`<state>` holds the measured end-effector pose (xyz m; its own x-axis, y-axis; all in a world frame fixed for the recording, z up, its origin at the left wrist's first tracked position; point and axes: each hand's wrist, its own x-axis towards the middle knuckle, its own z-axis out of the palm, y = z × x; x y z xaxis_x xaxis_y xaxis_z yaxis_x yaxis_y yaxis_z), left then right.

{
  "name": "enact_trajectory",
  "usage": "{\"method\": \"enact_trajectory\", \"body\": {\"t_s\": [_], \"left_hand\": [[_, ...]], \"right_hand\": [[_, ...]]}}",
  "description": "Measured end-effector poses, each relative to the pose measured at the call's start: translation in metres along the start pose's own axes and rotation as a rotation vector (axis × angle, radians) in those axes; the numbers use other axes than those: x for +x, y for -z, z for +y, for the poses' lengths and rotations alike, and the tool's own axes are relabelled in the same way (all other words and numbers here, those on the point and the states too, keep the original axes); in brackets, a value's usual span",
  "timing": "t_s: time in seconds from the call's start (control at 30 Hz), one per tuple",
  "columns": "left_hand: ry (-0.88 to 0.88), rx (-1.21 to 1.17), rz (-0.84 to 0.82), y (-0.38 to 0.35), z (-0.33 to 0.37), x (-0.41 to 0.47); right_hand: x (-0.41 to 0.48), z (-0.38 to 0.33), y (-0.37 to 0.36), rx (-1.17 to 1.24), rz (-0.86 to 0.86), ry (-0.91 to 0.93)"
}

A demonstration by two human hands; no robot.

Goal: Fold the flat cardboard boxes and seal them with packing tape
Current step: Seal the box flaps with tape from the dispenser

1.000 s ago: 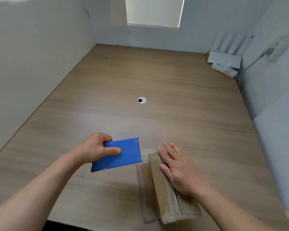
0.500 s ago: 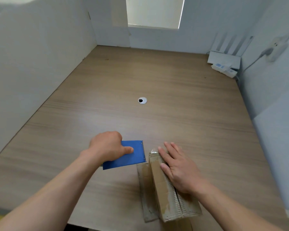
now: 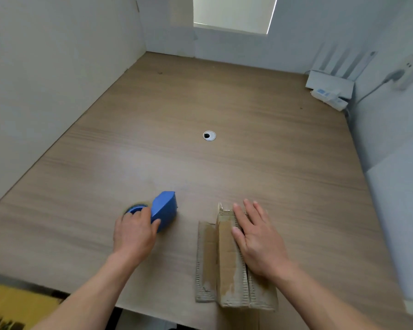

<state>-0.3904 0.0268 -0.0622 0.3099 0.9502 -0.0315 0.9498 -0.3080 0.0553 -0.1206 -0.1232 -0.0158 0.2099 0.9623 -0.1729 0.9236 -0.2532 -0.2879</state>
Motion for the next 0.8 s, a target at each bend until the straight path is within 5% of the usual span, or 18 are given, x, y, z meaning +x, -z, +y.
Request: {"method": "enact_trajectory", "body": {"t_s": [0.27, 0.4, 0.53, 0.6, 0.8], "left_hand": [[0.050, -0.033, -0.094, -0.023, -0.015, -0.019], [-0.103, -0.558, 0.207, 0.023, 0.042, -0.032], [-0.228, -0.958, -0.122, 0.041, 0.136, -0.047], [-0.105, -1.026, -0.304, 0.032, 0.164, -0.046], [0.229, -1.291, -0.512, 0.010, 0.166, -0.047]], "right_hand": [[-0.001, -0.001, -0.004, -0.003, -0.001, -0.028], [0.000, 0.000, -0.007, 0.001, 0.016, -0.021], [-0.002, 0.000, -0.008, 0.023, 0.057, 0.001], [-0.002, -0.001, -0.008, 0.043, 0.060, 0.020], [-0.003, 0.000, -0.011, 0.085, 0.100, 0.048]]}}
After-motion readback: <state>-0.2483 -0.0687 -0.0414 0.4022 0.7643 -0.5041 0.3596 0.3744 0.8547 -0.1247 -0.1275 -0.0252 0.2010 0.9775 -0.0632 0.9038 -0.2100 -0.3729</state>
